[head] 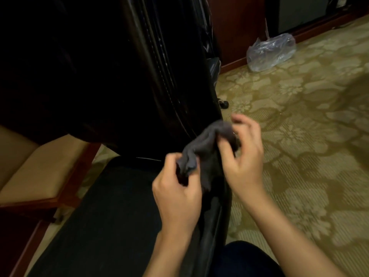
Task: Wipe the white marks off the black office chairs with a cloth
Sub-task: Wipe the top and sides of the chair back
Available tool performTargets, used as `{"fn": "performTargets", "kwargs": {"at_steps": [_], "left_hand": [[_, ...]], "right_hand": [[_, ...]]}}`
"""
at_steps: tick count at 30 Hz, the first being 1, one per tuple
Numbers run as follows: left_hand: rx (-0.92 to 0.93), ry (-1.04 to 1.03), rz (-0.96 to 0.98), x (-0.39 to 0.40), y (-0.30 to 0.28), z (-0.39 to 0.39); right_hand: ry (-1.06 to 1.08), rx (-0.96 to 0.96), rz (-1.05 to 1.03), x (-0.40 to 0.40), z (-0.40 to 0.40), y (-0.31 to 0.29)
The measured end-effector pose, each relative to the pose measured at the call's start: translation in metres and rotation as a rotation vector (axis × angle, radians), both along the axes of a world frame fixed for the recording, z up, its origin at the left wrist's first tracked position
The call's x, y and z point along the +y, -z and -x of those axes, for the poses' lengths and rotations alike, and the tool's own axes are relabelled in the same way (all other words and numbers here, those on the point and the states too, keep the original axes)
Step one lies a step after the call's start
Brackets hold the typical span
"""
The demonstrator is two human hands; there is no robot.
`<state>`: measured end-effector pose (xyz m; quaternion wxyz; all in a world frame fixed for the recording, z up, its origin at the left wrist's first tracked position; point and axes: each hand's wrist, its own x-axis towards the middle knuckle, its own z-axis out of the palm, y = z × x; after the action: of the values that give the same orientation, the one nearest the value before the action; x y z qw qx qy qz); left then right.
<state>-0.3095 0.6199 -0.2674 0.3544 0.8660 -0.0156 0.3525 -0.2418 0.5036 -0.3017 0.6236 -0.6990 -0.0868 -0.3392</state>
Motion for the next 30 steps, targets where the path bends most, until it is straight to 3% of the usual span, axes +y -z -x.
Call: {"fn": "performTargets", "kwargs": {"at_steps": [5, 11, 14, 20, 25, 30], "left_hand": [[-0.142, -0.012, 0.1, -0.004, -0.055, -0.023], [-0.015, -0.013, 0.084, 0.009, -0.023, -0.03], [0.08, 0.026, 0.188, 0.016, -0.008, -0.026], [-0.204, 0.039, 0.158, 0.017, -0.069, -0.055], [-0.162, 0.007, 0.056, 0.015, -0.072, -0.058], [-0.159, -0.049, -0.006, 0.015, -0.037, -0.054]], "right_hand": [[-0.066, -0.139, 0.064, 0.005, -0.028, -0.077], [-0.19, -0.084, 0.168, 0.003, -0.034, -0.014], [-0.237, 0.035, 0.17, 0.001, -0.027, 0.008], [-0.157, -0.087, -0.053, 0.011, -0.041, -0.061], [-0.33, -0.049, -0.092, 0.018, -0.07, -0.076], [-0.308, -0.093, -0.036, 0.015, -0.07, -0.046]]}}
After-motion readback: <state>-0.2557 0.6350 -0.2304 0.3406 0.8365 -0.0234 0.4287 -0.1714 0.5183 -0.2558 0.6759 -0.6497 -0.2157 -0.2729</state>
